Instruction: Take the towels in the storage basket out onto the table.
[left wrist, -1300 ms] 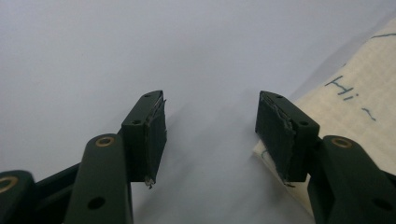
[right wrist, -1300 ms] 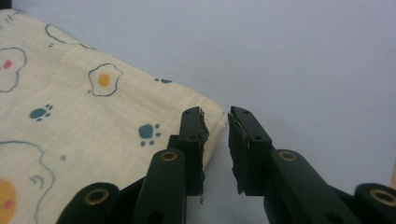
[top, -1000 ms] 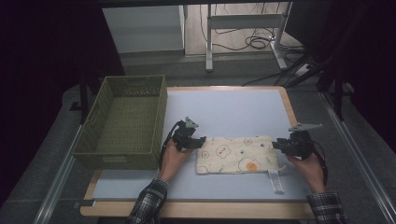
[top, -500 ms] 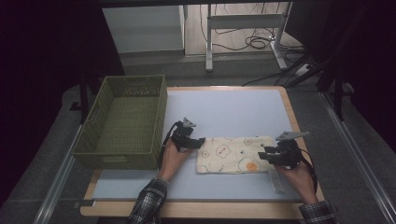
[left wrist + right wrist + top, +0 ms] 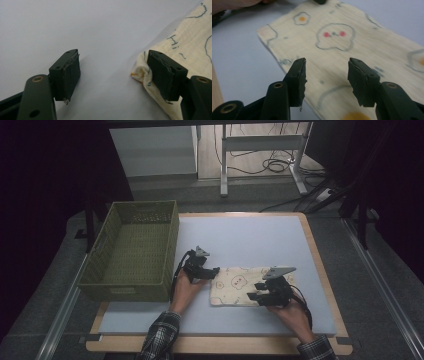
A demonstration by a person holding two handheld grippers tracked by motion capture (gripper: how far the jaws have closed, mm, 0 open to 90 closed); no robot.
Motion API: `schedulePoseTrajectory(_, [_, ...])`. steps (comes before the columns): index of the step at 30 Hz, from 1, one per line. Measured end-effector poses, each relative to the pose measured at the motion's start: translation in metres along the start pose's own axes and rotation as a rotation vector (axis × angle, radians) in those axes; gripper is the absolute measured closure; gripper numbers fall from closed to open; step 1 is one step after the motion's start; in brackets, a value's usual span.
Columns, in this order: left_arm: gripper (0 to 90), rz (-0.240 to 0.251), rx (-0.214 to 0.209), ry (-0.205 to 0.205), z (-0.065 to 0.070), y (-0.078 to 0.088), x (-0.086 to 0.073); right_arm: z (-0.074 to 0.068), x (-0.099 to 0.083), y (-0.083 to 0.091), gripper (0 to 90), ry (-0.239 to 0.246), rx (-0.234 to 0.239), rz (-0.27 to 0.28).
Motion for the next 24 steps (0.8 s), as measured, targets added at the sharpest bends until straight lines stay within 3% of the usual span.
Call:
schedulePoseTrajectory(7, [28.0,0.0,0.001,-0.003,0.0,0.0,0.0,-0.037,0.015,-0.026,61.5,0.045,0.101,-0.003])
schedulePoseTrajectory(14, [28.1,0.001,0.002,-0.002,0.0,0.0,0.0,-0.068,0.026,-0.054,63.5,0.085,0.159,-0.03])
schedulePoseTrajectory(18, [28.1,0.0,0.001,-0.003,0.0,0.0,0.0,-0.081,0.029,-0.068,60.0,0.108,0.171,-0.042])
schedulePoseTrajectory(24, [28.0,0.0,0.0,-0.001,0.0,0.0,0.0,-0.088,0.031,-0.085,55.6,0.138,0.113,-0.057])
Point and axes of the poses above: each handheld gripper's, and its own axes: y roughly backward along the jaws, x roughly out of its top, z roughly to its right, the point moved 6 cm from there along -y, roughly forward along the jaws, and after that the axes turned 3 degrees about -y, right-handed, at the moved point
